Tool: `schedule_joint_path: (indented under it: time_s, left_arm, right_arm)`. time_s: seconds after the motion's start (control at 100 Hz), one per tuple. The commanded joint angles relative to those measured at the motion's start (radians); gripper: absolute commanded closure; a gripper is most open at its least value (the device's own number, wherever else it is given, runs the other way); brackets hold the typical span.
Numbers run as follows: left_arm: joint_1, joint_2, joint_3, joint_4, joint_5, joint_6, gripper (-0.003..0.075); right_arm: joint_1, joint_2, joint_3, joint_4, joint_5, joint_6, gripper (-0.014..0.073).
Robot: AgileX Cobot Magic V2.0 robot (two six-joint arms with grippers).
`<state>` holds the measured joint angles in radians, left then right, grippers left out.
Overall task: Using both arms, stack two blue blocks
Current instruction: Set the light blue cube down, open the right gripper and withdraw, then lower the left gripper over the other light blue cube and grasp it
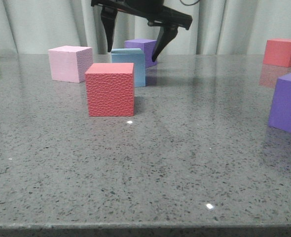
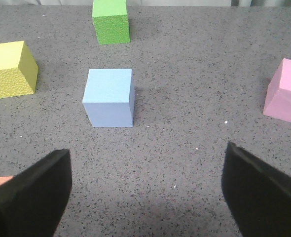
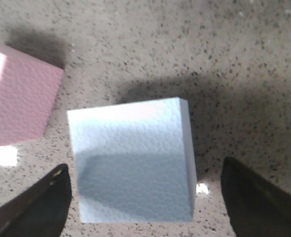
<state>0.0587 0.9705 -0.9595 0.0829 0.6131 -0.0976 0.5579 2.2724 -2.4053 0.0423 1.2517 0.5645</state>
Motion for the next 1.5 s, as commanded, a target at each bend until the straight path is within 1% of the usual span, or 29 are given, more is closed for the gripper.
schedule_joint_path:
  time_s: [0.0,0.1,0.3,0.53,0.81,0.92,0.98,1.11,1.28,1.35,1.49]
  left_arm:
    - [0.003,-0.008,-0.035,-0.002,-0.065,-0.011,0.012]
    - [0.003,-0.008,-0.035,-0.002,-0.065,-0.011,0.012]
    - [0.003,-0.008,-0.035,-0.002,-0.065,-0.011,0.012]
    - [0.003,-0.008,-0.035,-0.002,-0.065,-0.011,0.012]
    - [0.003,-0.005,-0.066,-0.002,-0.067,-0.013,0.012]
    - [0.013,-0.005,-0.085,0.001,-0.069,-0.056,0.012]
    - [0.04,-0.003,-0.093,0.001,-0.069,-0.058,0.012]
    - [0.091,0.027,-0.117,-0.014,-0.046,-0.058,0.012]
    - [0.099,0.116,-0.184,-0.019,0.045,-0.054,0.012]
    - [0.099,0.165,-0.226,-0.019,0.084,-0.054,0.012]
    - [0.099,0.278,-0.338,-0.019,0.173,-0.01,0.012]
  right_arm:
    - [-0.002,-0.071,-0.056,0.001,0.035,-0.03,-0.0024]
    - [-0.002,-0.09,-0.061,0.0,0.066,-0.055,-0.0024]
    - [0.008,-0.146,-0.06,-0.016,0.071,-0.113,-0.0024]
    - [0.078,-0.217,-0.058,-0.102,0.071,-0.154,-0.0004]
    - [0.123,-0.302,-0.036,-0.11,0.072,-0.18,-0.0005]
    - [0.127,-0.357,0.04,-0.138,0.072,-0.18,-0.0005]
    - [0.128,-0.398,0.099,-0.157,0.063,-0.18,-0.0005]
    - [0.128,-0.506,0.25,-0.183,-0.022,-0.18,-0.0005]
    - [0.128,-0.672,0.488,-0.183,-0.146,-0.18,-0.0005]
    - [0.128,-0.739,0.584,-0.183,-0.183,-0.18,-0.0005]
    - [0.128,-0.856,0.747,-0.183,-0.26,-0.18,-0.0005]
